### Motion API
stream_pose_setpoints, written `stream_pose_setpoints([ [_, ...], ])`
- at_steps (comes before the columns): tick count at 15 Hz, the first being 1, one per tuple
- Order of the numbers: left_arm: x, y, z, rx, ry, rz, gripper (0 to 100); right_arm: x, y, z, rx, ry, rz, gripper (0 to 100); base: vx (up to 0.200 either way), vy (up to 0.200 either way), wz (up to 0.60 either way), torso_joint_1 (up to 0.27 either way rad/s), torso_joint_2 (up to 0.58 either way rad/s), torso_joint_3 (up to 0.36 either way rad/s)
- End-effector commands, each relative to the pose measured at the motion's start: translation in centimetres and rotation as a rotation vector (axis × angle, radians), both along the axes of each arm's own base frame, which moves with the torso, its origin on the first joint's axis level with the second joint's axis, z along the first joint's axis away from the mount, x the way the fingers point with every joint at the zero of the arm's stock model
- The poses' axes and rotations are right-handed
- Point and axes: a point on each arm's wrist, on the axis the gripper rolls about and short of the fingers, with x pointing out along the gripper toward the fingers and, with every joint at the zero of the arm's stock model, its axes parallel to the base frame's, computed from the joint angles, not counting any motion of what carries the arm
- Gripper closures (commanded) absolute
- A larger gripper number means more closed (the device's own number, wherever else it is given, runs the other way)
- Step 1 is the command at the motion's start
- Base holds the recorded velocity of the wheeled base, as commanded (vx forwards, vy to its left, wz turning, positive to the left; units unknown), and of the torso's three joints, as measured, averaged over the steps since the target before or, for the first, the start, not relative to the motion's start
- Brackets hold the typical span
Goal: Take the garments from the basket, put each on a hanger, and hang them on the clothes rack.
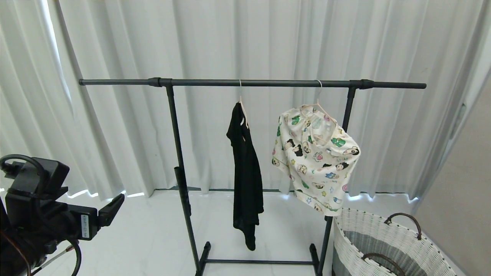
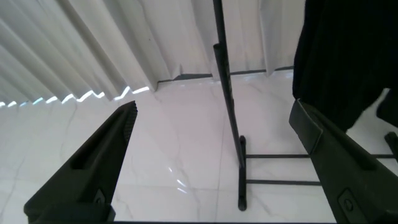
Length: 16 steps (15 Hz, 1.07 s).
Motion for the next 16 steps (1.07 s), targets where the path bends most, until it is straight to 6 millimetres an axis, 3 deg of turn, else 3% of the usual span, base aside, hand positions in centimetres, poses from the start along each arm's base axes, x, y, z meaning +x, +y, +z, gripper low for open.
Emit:
stream_pose_setpoints([
  [1, 0.01, 0.0, -0.04, 0.0, 0.002, 0.0, 0, 0.12, 0.0, -0.17, 0.0, 0.004, 0.0, 0, -0.2, 0.0, 0.0, 0.002, 0.0, 0.002],
  [9, 0.06, 0.0, 0.04, 0.005, 0.0, -0.001, 0, 0.1, -0.13, -0.65, 0.001, 0.013, -0.009, 0, -0.2, 0.0, 0.0, 0.001, 0.0, 0.004],
  [16, 0.04, 0.0, -0.06, 0.002, 0.004, 0.0, 0, 0.22, -0.57, -0.77, 0.001, -0.003, -0.04, 0, 0.0, 0.0, 0.0, -0.038, 0.1, 0.054],
])
